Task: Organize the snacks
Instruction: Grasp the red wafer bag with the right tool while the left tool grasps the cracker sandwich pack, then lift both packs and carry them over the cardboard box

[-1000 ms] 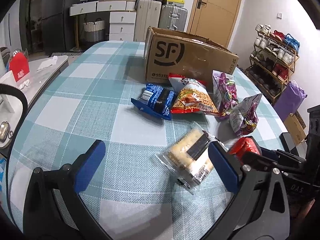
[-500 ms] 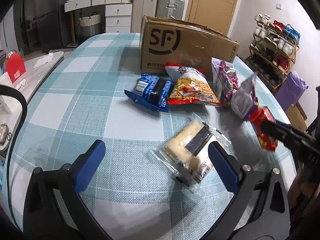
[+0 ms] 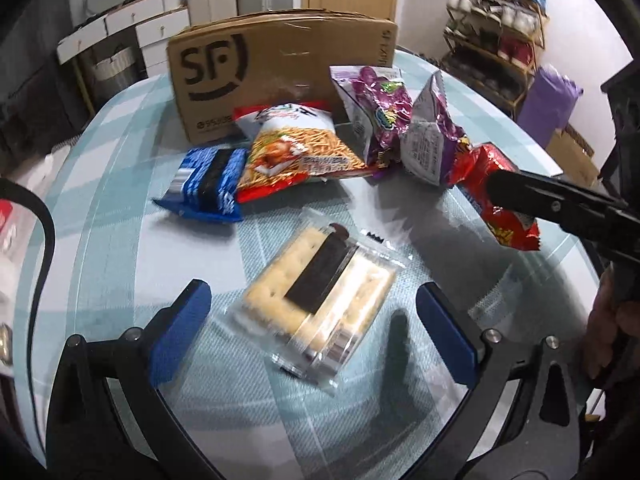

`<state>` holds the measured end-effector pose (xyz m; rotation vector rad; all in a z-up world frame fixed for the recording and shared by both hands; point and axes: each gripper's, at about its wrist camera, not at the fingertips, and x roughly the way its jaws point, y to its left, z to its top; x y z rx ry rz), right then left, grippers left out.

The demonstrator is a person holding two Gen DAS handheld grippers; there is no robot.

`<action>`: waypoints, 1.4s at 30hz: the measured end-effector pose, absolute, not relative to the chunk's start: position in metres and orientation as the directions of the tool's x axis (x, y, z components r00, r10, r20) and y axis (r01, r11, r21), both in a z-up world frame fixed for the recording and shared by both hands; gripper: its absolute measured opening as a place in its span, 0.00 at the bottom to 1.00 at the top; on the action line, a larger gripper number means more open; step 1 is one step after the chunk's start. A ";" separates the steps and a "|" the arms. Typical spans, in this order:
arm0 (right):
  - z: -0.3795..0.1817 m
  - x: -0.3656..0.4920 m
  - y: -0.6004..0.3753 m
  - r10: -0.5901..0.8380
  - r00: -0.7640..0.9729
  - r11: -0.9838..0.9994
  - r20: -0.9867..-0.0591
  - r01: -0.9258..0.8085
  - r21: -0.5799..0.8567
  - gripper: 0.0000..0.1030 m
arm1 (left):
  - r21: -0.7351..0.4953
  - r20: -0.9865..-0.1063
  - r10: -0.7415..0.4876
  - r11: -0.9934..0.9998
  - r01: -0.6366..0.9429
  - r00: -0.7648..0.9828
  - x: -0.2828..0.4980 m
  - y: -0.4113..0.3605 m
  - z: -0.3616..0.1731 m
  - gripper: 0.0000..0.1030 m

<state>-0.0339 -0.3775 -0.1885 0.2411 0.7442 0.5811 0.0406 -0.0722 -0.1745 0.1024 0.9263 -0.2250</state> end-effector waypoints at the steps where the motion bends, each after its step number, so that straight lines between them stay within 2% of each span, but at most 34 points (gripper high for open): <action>1: -0.188 -0.034 -0.378 0.578 0.589 0.816 -0.565 -0.412 0.406 0.43 | -0.003 -0.809 -0.149 0.969 0.249 0.569 0.044 -0.075 -0.176 0.99; 4: -0.190 -0.032 -0.384 0.593 0.587 0.804 -0.551 -0.402 0.438 0.43 | -0.009 -0.845 -0.156 0.960 0.279 0.511 0.056 -0.078 -0.183 0.97; 6: -0.192 -0.030 -0.389 0.606 0.582 0.793 -0.541 -0.389 0.470 0.43 | -0.023 -0.842 -0.172 0.958 0.285 0.511 0.061 -0.075 -0.179 0.84; 8: -0.194 -0.028 -0.393 0.619 0.575 0.781 -0.536 -0.380 0.495 0.43 | -0.036 -0.848 -0.185 0.955 0.294 0.497 0.066 -0.072 -0.176 0.80; 11: -0.194 -0.028 -0.394 0.621 0.574 0.780 -0.533 -0.382 0.497 0.43 | -0.035 -0.848 -0.200 0.946 0.323 0.492 0.069 -0.071 -0.172 0.59; 13: -0.194 -0.028 -0.394 0.623 0.574 0.779 -0.532 -0.388 0.493 0.43 | -0.034 -0.851 -0.207 0.939 0.342 0.482 0.070 -0.072 -0.170 0.55; 17: -0.193 -0.029 -0.395 0.626 0.576 0.775 -0.525 -0.389 0.498 0.43 | -0.047 -0.849 -0.227 0.932 0.359 0.477 0.068 -0.073 -0.168 0.54; 21: -0.193 -0.030 -0.394 0.624 0.581 0.777 -0.523 -0.389 0.495 0.43 | -0.007 -0.822 -0.178 0.953 0.302 0.541 0.049 -0.068 -0.164 0.54; 27: -0.189 -0.035 -0.390 0.613 0.597 0.787 -0.518 -0.400 0.470 0.43 | 0.010 -0.793 -0.188 0.947 0.322 0.579 0.024 -0.082 -0.150 0.54; 31: -0.185 -0.040 -0.389 0.612 0.614 0.787 -0.499 -0.414 0.457 0.43 | -0.061 -0.793 -0.226 0.953 0.295 0.566 0.015 -0.073 -0.143 0.54; 42: -0.181 -0.050 -0.404 0.624 0.637 0.768 -0.452 -0.392 0.507 0.43 | -0.145 -0.746 -0.246 0.967 0.209 0.619 0.001 -0.033 -0.128 0.54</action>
